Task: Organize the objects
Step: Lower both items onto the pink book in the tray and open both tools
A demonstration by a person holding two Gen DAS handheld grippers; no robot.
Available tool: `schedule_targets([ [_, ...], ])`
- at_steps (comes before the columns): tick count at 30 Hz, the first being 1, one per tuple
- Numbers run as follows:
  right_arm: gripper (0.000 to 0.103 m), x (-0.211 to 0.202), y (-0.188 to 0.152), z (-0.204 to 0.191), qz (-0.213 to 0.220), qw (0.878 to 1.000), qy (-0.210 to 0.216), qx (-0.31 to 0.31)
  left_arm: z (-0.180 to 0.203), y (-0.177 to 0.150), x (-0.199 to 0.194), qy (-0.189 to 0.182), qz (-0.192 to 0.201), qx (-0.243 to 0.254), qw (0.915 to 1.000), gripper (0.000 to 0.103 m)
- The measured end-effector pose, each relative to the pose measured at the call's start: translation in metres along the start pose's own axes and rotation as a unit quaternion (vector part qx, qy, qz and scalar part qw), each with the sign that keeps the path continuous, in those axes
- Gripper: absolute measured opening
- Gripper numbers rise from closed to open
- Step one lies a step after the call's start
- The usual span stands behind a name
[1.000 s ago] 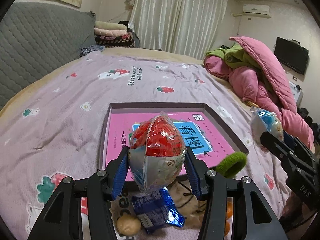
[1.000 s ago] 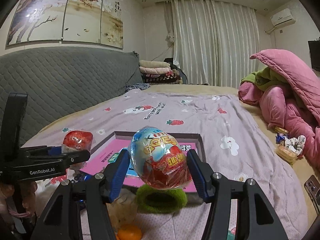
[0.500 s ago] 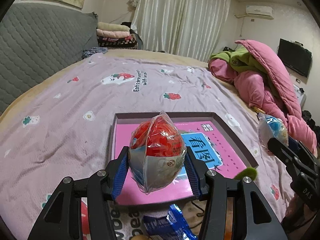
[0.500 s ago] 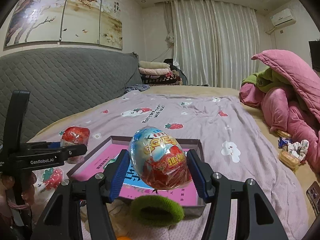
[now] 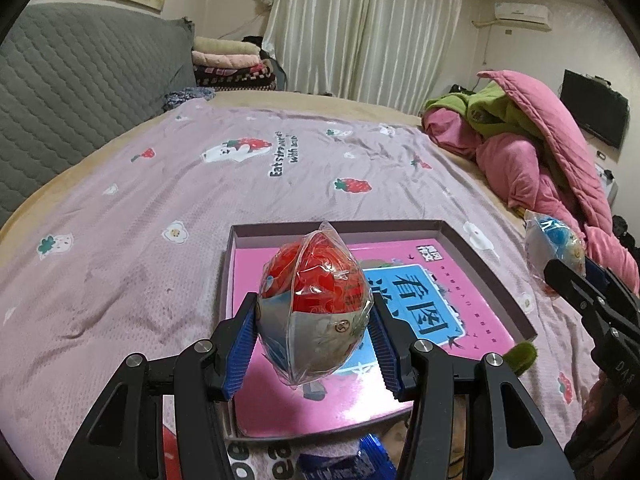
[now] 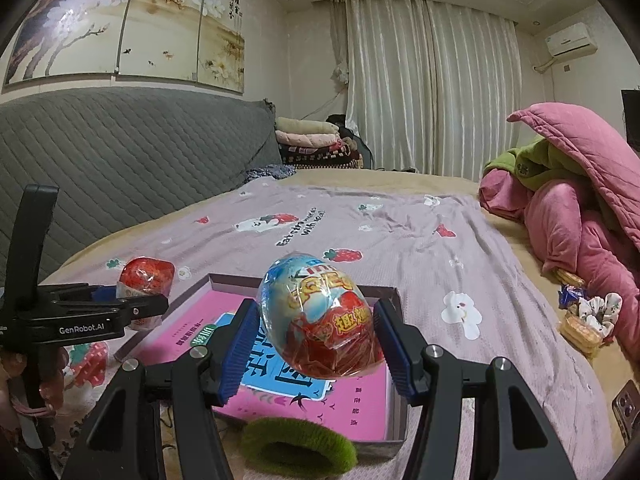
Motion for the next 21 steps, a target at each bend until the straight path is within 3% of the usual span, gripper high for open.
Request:
schedule_targets([
  [14, 0.059, 0.040, -0.005, 0.007, -0.050, 0.998, -0.009, -0.025, -0.003, -0.012, 0.036, 0.005, -0.044, 0.007, 0.9990, 0.055],
  [21, 0.059, 0.058, -0.025, 0.023, -0.105, 0.994, -0.005, 0.015, -0.002, -0.024, 0.048, 0.002, -0.062, 0.009, 0.9980, 0.055],
])
Point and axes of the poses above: each gripper's, at about its wrist camera, not at the fingertips, and x roughly the way its jaws point, z to its right, y to its top, the point moved 7 cm from there along x, roughly the way its jaws point, and after that the axes turned 3 degrees about -z, right-handed, at the moved point
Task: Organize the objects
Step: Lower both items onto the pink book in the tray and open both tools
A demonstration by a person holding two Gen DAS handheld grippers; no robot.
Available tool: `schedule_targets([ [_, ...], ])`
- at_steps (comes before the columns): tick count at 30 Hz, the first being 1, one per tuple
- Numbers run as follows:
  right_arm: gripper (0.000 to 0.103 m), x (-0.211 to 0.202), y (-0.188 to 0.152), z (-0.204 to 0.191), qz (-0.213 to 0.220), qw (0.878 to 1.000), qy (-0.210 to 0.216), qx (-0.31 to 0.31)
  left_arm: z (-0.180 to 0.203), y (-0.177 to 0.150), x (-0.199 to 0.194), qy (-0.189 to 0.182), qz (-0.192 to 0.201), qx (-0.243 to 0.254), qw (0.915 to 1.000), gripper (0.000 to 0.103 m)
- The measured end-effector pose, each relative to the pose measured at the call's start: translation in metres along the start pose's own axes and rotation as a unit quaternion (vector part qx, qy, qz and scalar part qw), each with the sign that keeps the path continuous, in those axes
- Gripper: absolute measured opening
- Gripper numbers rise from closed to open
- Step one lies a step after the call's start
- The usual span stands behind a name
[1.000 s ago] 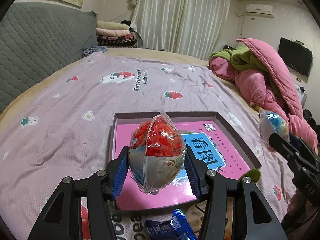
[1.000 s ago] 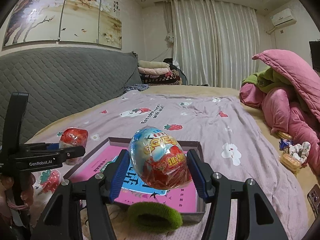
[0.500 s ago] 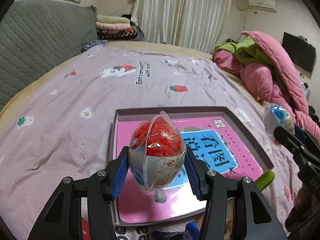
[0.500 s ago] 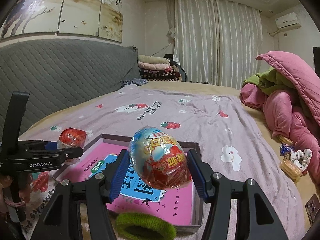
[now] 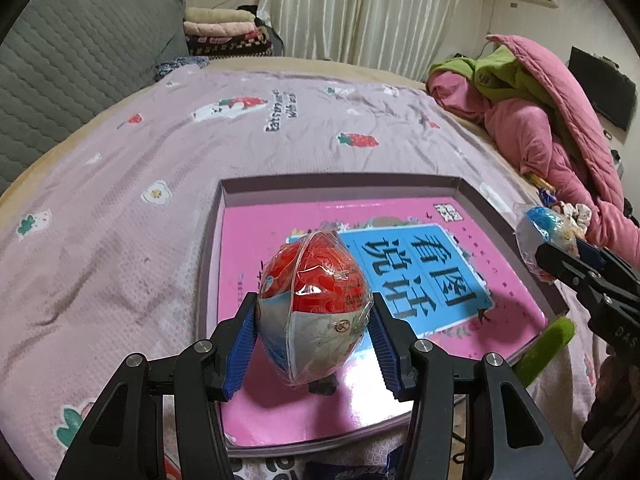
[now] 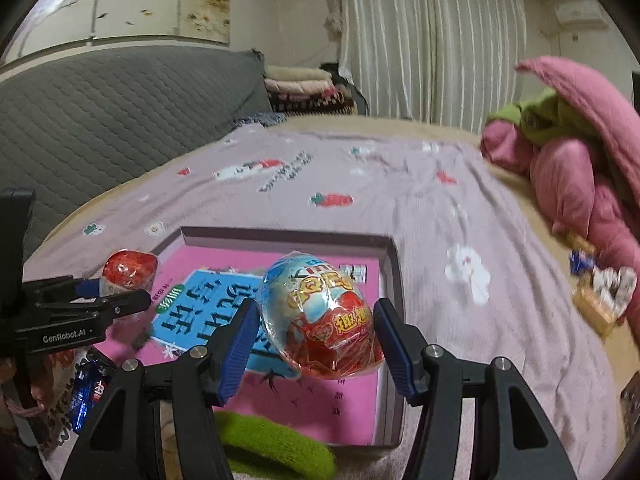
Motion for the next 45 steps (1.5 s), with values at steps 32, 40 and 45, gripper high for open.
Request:
schedule_targets([
  [32, 0.060, 0.028, -0.029, 0.012, -0.079, 0.996, -0.025, 0.015, 0.005, -0.010, 0.011, -0.006, -0.017, 0.015, 0.9997, 0.055],
  [40, 0.060, 0.028, -0.030, 0.012, -0.079, 0.996, -0.023, 0.020, 0.005, -0.011, 0.015, -0.006, -0.021, 0.015, 0.9996, 0.055],
  [45, 0.060, 0.027, -0.031, 0.012, -0.079, 0.996, -0.020, 0.024, 0.004, -0.011, 0.016, -0.003, -0.024, 0.015, 0.9996, 0.055],
])
Point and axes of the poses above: each gripper's, at about its wrist camera, not at the fingertips, and x roughly the way its jaws point, z to its right, y to its top, the point moved 7 cm from there along x, roughly the way its jaws point, and after that the axes turned 3 degrees about -z, right-handed, at the moved point
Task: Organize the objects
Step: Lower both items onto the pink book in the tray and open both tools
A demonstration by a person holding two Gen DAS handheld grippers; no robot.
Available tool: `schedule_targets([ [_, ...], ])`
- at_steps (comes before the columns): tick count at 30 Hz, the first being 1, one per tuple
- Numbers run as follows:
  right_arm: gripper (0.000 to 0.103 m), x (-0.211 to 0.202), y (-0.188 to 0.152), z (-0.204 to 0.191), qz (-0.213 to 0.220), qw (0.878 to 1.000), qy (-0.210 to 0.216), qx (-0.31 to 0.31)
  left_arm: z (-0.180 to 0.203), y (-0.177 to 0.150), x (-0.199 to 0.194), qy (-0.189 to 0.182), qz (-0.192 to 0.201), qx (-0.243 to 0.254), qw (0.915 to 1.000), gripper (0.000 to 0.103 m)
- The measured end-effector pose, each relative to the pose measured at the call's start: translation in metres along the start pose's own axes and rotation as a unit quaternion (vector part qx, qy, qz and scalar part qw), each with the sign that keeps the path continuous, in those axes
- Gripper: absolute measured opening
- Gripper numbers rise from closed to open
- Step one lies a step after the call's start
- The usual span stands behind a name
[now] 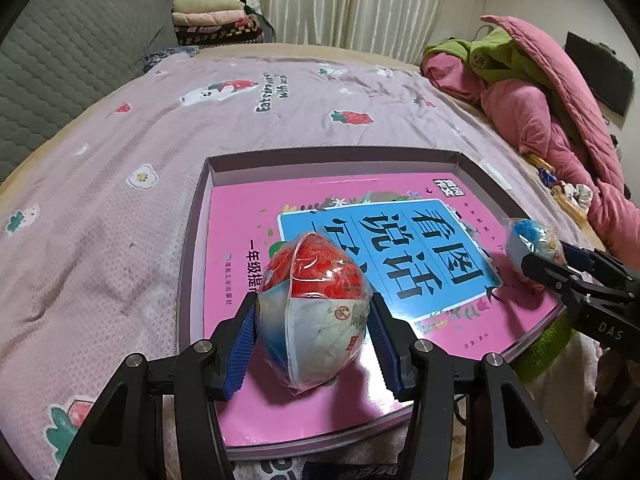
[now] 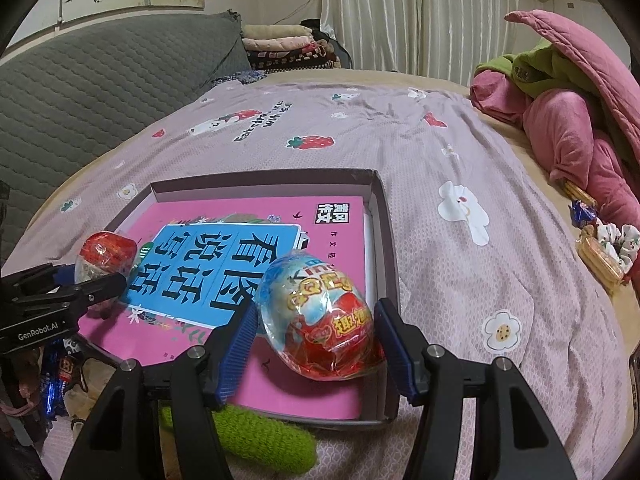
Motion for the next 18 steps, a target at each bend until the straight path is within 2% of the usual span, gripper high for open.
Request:
schedule_targets([
  [9, 0.060, -0.0004, 0.0006, -0.0003, 0.002, 1.000, 0.000, 0.001, -0.0045, -0.0010, 0.0025, 0.000, -0.009, -0.008, 0.9999, 0.056],
  [18, 0.064, -0.0047, 0.0041, -0.0001, 0.015, 1.000, 0.002, 0.003, -0.0065, 0.0002, -0.0008, -0.003, -0.006, -0.013, 0.9999, 0.064],
])
Point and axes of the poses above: each gripper's, at about its wrist camera, not at the fingertips, and x roughly the way its jaws point, z to its right, y to its top, the point moved 7 cm from there along x, roughly the way its jaws point, and after that the axes turned 3 degrees about -z, right-handed, at the moved point
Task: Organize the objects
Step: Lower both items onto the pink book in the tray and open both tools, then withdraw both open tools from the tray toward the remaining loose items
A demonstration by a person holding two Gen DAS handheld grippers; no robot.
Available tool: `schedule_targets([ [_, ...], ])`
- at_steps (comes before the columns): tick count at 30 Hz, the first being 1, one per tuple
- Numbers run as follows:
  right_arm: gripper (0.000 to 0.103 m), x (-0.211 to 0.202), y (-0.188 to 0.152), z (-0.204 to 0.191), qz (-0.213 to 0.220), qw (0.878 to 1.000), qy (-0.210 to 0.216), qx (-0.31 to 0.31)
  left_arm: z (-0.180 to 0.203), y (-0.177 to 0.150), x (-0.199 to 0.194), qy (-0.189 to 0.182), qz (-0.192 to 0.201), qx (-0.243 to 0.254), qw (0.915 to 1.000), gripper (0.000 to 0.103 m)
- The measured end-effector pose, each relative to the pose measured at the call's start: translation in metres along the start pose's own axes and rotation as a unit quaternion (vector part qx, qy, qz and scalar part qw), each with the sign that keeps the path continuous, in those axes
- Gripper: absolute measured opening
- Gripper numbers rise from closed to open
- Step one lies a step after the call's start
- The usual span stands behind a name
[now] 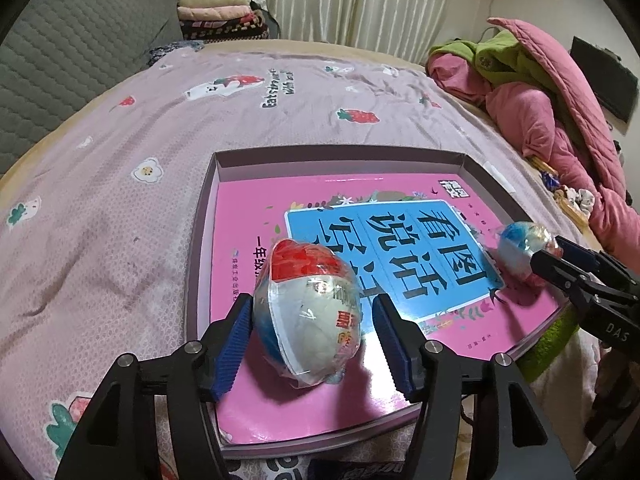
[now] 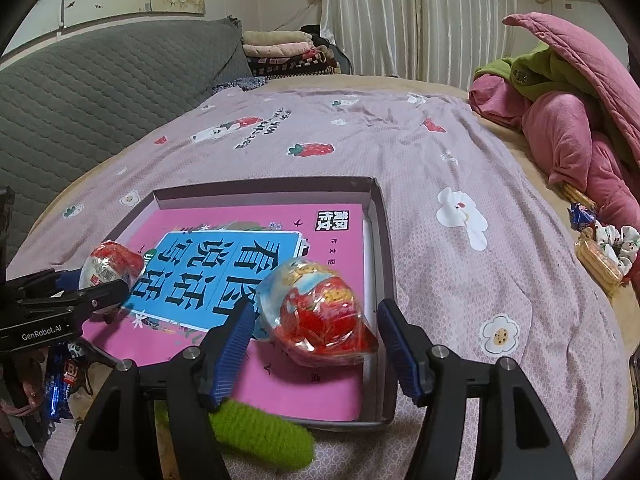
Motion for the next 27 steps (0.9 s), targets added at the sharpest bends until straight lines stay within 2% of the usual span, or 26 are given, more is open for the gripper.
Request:
schedule_targets([
  [10, 0.066, -0.012, 0.006, -0.002, 0.028, 1.000, 0.002, -0.006, -0.005, 0.005, -0.012, -0.007, 0.012, -0.016, 0.9998, 0.070],
  [27, 0.069, -0.047, 0.018, -0.015, 0.100, 0.994, 0.001, -0.039, -0.004, 0.008, -0.050, -0.003, 0.056, -0.006, 0.9984, 0.071],
])
Point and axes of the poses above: each gripper's, at about its wrist camera, not at the fingertips, and x roughly the way its jaws point, z to its right, y to its top, the point moved 7 cm from there along x, roughly the way its jaws point, and after that the axes turned 3 degrees about -z, right-handed, at the moved point
